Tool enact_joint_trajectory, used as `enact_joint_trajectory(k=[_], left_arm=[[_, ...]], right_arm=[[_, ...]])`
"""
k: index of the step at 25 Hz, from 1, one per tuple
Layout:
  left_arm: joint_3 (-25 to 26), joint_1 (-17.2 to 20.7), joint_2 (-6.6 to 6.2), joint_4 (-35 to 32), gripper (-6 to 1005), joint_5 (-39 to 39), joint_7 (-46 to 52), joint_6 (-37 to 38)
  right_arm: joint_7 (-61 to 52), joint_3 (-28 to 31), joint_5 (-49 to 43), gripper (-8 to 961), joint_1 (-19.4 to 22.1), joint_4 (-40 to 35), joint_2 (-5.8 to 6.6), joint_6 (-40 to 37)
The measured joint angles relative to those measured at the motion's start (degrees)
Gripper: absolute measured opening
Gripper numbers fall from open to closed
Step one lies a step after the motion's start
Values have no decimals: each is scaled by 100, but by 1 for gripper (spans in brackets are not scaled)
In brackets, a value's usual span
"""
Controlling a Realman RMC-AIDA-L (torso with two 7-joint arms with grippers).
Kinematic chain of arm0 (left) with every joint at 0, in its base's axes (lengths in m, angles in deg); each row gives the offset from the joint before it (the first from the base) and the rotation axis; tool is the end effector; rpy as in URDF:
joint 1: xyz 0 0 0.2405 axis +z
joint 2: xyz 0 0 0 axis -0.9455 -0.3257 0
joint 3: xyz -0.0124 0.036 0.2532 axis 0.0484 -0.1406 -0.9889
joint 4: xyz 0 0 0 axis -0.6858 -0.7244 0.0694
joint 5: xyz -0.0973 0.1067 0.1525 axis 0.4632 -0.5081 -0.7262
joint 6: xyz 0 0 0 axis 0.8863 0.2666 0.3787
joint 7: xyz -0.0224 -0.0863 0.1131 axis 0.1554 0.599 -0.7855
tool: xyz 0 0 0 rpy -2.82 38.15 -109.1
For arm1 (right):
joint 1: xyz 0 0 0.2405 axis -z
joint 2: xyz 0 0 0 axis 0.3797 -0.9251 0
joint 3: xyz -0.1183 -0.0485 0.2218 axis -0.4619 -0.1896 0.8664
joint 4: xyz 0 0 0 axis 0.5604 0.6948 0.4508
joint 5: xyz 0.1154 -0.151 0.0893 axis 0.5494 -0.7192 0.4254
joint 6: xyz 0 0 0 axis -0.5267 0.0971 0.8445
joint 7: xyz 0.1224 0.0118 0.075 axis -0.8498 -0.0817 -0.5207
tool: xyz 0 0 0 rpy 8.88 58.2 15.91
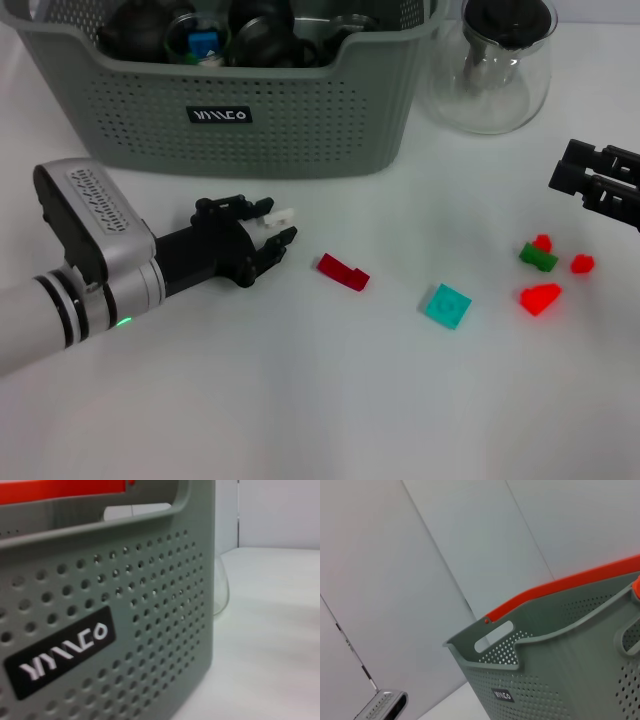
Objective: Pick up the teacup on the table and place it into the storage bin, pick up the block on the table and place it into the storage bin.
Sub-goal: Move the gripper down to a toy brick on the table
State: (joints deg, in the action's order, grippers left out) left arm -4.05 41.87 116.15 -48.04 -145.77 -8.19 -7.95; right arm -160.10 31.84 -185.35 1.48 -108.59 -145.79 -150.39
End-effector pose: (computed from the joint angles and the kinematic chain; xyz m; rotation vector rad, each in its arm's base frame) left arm -0.3051 0.3031 -0.1003 -2.4610 -0.3774 -0.4559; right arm 0.3021 0.2812 0.0408 -2.4786 0.9197 1.0674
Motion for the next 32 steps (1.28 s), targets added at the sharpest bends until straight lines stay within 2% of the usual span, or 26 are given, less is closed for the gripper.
enact_joint_trajectory(k=[5,19,32], left_arm=[[-162,42,-9,37,458,-9,-2,92],[-144,-104,13,115,397,67,-8,-281],[-143,-103,-6,125,332,188,49,-321]], right_arm=[[0,0,0,616,0,0,8,0],[0,0,0,615,23,8,8,1],[13,10,0,615,25,45,17,1]])
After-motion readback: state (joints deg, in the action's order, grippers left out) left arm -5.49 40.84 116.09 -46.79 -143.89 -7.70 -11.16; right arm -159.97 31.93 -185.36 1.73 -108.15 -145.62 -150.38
